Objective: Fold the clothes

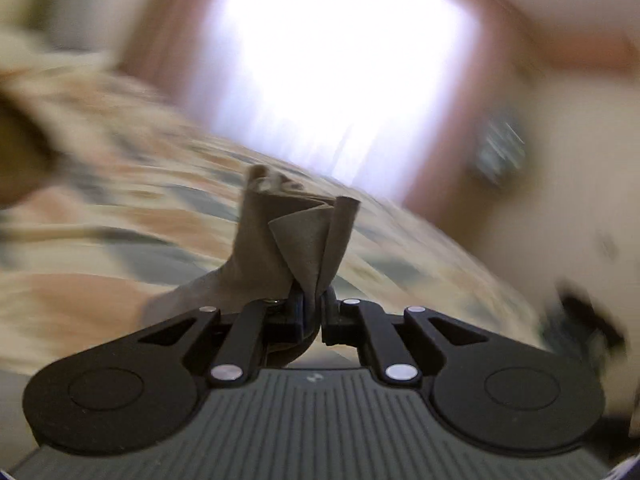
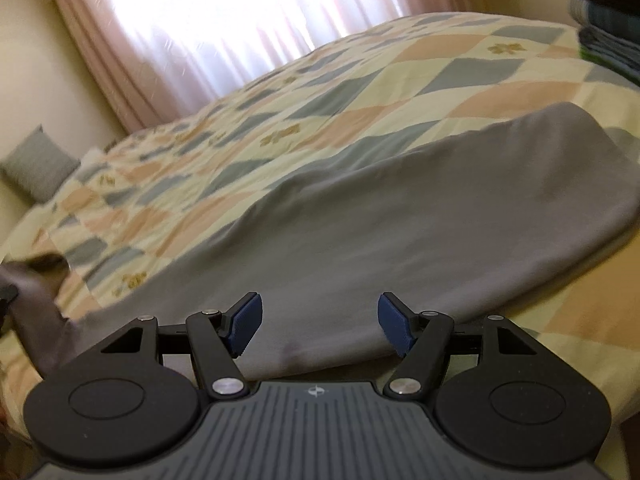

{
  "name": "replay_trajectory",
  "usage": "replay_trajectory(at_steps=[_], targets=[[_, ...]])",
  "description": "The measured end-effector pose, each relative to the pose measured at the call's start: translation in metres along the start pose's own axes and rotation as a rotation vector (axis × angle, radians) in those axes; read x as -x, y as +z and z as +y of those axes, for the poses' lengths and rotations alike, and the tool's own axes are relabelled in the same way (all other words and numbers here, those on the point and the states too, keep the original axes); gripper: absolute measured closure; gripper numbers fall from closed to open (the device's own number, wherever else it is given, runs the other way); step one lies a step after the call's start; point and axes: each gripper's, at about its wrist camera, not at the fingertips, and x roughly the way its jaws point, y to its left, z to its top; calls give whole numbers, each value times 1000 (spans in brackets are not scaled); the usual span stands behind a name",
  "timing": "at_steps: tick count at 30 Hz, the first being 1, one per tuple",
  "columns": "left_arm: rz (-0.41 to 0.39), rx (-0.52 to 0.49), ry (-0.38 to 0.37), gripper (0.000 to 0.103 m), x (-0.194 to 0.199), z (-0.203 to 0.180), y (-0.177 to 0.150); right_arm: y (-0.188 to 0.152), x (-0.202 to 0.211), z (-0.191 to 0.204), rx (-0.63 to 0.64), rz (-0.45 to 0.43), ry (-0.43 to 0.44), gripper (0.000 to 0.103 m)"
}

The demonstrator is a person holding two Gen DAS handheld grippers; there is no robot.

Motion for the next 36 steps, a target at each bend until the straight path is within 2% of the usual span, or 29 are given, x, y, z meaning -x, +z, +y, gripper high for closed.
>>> replay_trajectory(at_steps=[2,4,5,6,8,11,13,15,17,20,22,24,26,27,29,32,36], targets=[[117,-119,-20,98,-32,-37,-30,2,7,-8,-42,-18,22,36],[263,-218,3,96,-60,-63,-65,5,13,-16,-94,-29,65,36],[302,-252,26,95,-75,-65,-74,7,15,-19,-124,-31,96,36],[303,-276,38,94,-76,-70,-82,9,16,-23,-159,-29,132,36],[285,-316,32,85,-72,-74,-87,13,15,-28,-226,-16,208,34],[283,-307,15,84,-67,-73,-85,19,-1,-28,-327,39,349,34],[278,-304,15,85,-62,-69,-84,21,-26,-23,-396,124,440,34],[274,-315,11,85,-60,-69,-85,21,-50,-14,-448,202,483,34],[270,-318,8,85,-60,-69,-84,20,-75,-2,-477,278,491,34],[263,-300,0,85,-58,-67,-83,21,-102,14,-477,381,413,36],[260,-294,-3,85,-59,-65,-82,23,-117,22,-469,420,376,36],[261,-292,-6,85,-59,-64,-82,24,-129,30,-469,438,376,37],[259,-285,-9,85,-57,-63,-82,25,-142,35,-477,458,385,54],[260,-279,-8,85,-55,-62,-81,24,-150,37,-486,475,388,59],[273,-234,-15,85,-49,-57,-73,19,-162,38,-499,506,402,91],[270,-150,-17,85,-28,-48,-51,14,-165,37,-462,483,425,96],[236,-119,37,84,-13,-39,-22,29,-136,30,-327,354,444,97]])
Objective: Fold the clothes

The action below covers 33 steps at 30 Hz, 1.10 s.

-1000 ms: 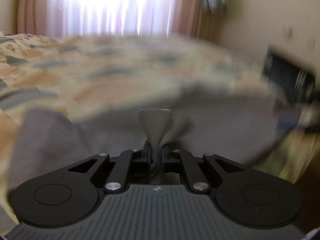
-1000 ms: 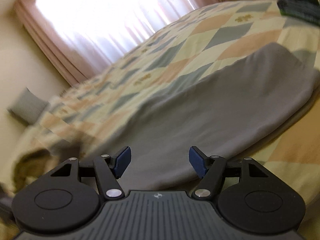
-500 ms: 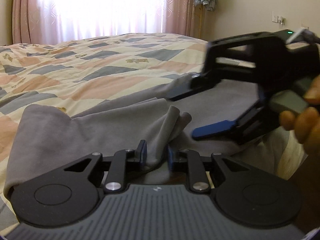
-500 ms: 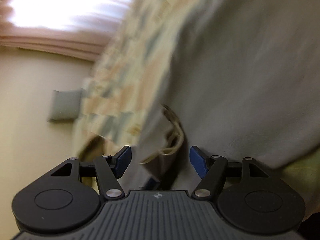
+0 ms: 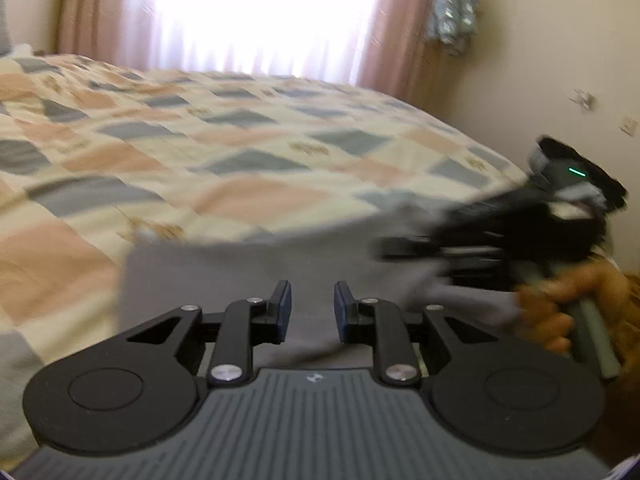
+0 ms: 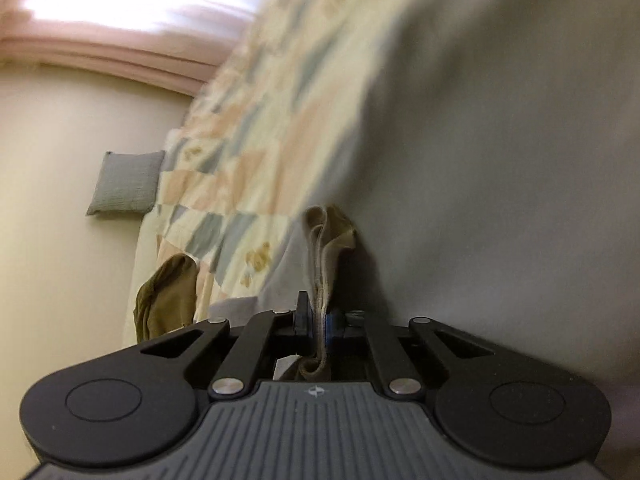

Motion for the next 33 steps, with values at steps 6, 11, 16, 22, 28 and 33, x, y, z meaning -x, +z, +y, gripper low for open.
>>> replay_trajectory(at_steps=[6,11,16,22,28,33], targets=[[54,46,-8,82,-30,6,13,27,100,2,186,-213,-87,97],[131,-5,-74,82,-70,-25,12,53,189,-40,168,-351,-222,97],[174,-90,-112,81,-97,-56,15,73,240,-95,46,-342,-268,97],[165,-145,-107,78,-111,-72,28,94,263,-115,25,-307,-314,97],[193,-168,-95,78,-127,-81,30,105,270,-138,-11,-303,-341,97],[213,-193,-82,77,-133,-80,28,106,259,-145,1,-317,-362,98]])
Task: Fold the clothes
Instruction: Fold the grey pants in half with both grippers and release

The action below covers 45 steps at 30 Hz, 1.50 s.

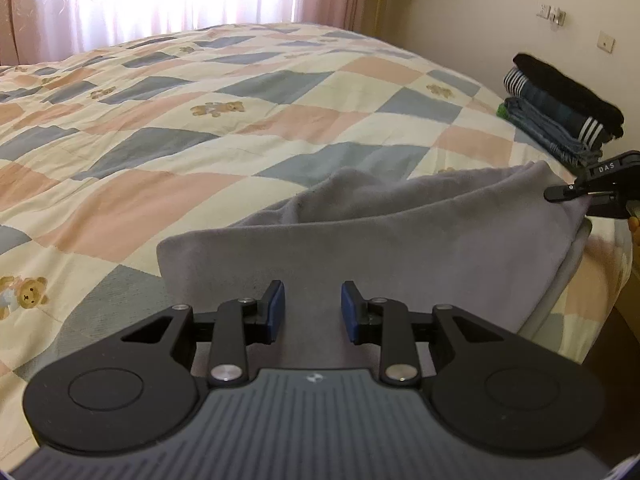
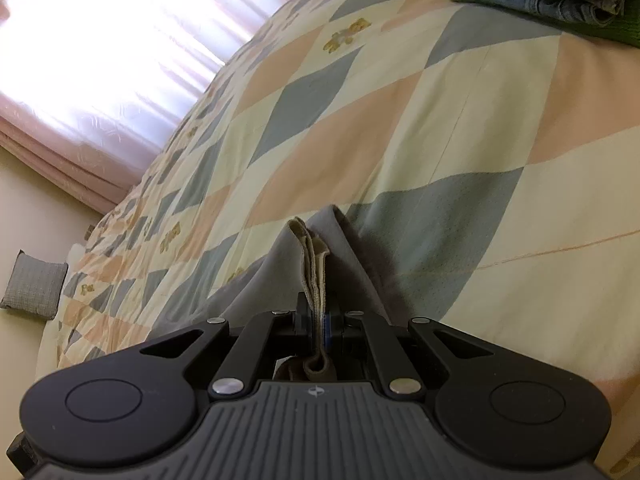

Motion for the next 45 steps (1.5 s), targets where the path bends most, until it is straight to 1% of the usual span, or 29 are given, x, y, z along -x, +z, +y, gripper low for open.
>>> replay_trajectory(at_steps=[3,5,7,8,9,12,14,15,16,17,18,19,20,21,22,23,24,26,29,32,33,34,35,36,39,40,41,42,45], targets=[[4,-8,1,77,3,4,2,-5,-2,0,47,-35,-51,96],[13,-34,-16,77,6,5,5,-10,11,9,102,-146,-141,82],[22,-67,-42,77,7,6,10,-19,24,27,206,-261,-223,82],[28,-88,-68,77,6,5,13,-24,29,38,262,-302,-231,82],[35,-110,-98,77,4,5,17,-28,31,48,314,-317,-196,83],[44,-184,-191,77,-2,4,25,-36,12,72,466,-232,-127,83],[65,-193,-263,77,-15,9,29,-34,-7,76,502,-171,-120,84],[85,-186,-256,77,-24,13,30,-31,-16,73,500,-156,-131,85],[106,-177,-243,81,-34,16,31,-27,-24,67,489,-158,-152,90],[124,-168,-223,91,-42,20,31,-23,-30,60,475,-164,-177,93],[143,-152,-206,97,-50,27,32,-18,-33,51,449,-177,-210,94],[146,-128,-201,100,-52,33,34,-12,-34,42,411,-193,-250,87],[135,-97,-207,100,-49,39,37,-7,-34,34,373,-204,-279,85],[108,-80,-206,100,-41,42,38,-4,-30,28,337,-214,-297,86],[84,-78,-193,98,-32,43,39,-5,-20,25,314,-237,-297,85],[60,-77,-179,93,-23,43,39,-9,-6,23,303,-269,-275,85],[45,-87,-168,91,-15,41,38,-14,7,24,302,-299,-252,85],[34,-107,-180,91,-2,35,33,-35,33,36,349,-346,-209,85],[28,-114,-191,91,15,20,13,-72,45,56,481,-327,-176,85],[31,-121,-158,90,23,3,-14,-109,31,68,650,-264,-239,85],[57,-114,-124,89,21,0,-24,-117,23,67,694,-253,-296,85],[82,-105,-81,89,19,-1,-32,-123,16,64,715,-251,-348,89],[87,-99,-54,89,23,-2,-34,-124,14,60,700,-259,-370,100],[90,-93,-30,89,27,-3,-37,-122,14,55,664,-267,-378,103],[87,-95,33,89,42,-10,-38,-117,25,55,563,-303,-399,103],[85,-101,46,89,46,-13,-37,-119,30,61,562,-320,-401,99],[88,-102,52,89,47,-15,-38,-120,34,66,560,-337,-402,91],[90,-102,57,89,48,-17,-38,-123,38,72,560,-346,-388,88],[118,-88,73,88,43,-19,-42,-140,38,89,584,-341,-312,73]])
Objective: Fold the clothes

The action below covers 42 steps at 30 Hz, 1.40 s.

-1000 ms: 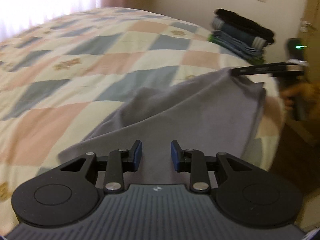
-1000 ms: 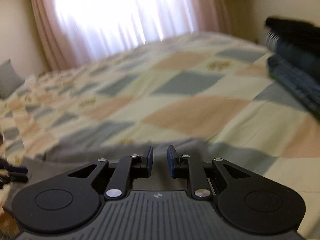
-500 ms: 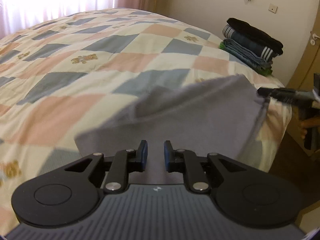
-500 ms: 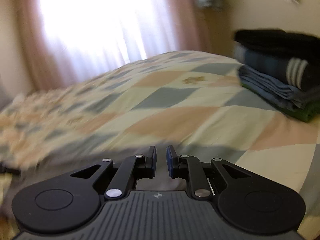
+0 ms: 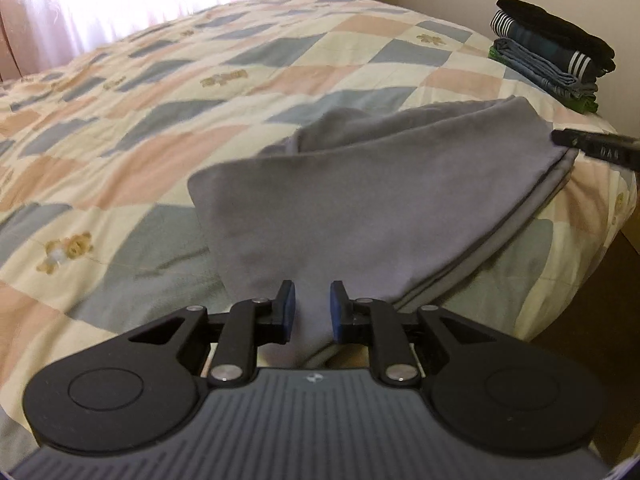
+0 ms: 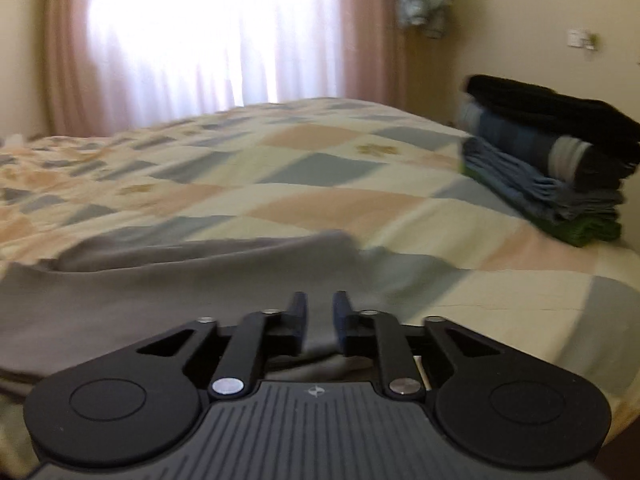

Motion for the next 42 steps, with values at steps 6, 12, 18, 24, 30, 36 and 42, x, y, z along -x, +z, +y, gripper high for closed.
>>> replay_trajectory(at_steps=[6,12,18,24,30,36,42], targets=[[10,3,18,88,-2,1,-8,-16,-34,13,41,100,-47,64],[-4,22,39,84,15,5,-12,-5,-16,5,-21,98,-131,66],[-28,51,27,77,41,3,-24,-6,24,19,-88,88,-141,53],[-41,106,25,69,65,4,-44,-20,54,56,-62,138,-142,44],[-74,131,20,65,91,2,-57,-18,85,83,-12,129,-161,30],[-99,133,13,62,107,-1,-62,-17,110,100,7,97,-130,26],[-119,105,-7,62,112,-14,-57,-16,127,105,8,69,-109,24]])
